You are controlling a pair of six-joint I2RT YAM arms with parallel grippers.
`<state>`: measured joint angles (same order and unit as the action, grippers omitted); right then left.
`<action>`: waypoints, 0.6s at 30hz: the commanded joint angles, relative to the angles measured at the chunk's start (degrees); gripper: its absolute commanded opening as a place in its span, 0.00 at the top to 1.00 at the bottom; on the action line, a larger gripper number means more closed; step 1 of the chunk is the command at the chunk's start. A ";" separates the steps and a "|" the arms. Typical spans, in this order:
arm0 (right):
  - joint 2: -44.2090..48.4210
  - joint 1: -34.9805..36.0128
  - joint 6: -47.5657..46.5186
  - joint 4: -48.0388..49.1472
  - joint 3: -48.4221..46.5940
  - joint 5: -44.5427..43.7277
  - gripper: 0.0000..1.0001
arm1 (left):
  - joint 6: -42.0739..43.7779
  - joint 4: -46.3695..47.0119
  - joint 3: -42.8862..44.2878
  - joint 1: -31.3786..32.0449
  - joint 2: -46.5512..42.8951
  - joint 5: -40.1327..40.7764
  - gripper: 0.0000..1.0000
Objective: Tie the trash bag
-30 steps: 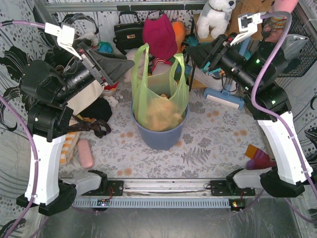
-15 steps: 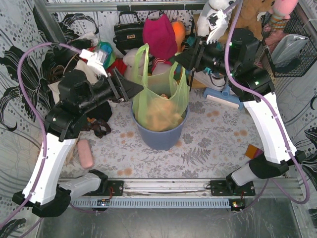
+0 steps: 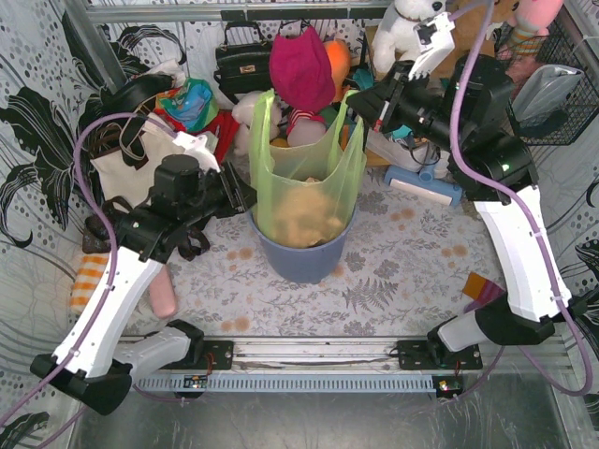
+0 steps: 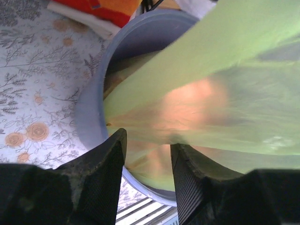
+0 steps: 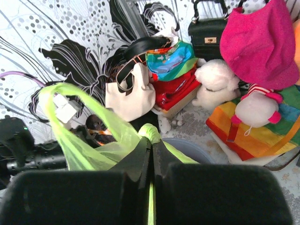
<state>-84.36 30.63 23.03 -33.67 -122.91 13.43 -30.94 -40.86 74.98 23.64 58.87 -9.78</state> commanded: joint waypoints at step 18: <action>6.71 0.22 0.27 1.81 1.54 -6.01 1.00 | 4.51 3.05 -5.99 0.17 2.22 6.24 0.64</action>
<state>-80.01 30.63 23.07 -33.87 -121.99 9.10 -28.53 -41.04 71.31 23.70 60.03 -5.98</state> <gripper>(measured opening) 0.003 0.366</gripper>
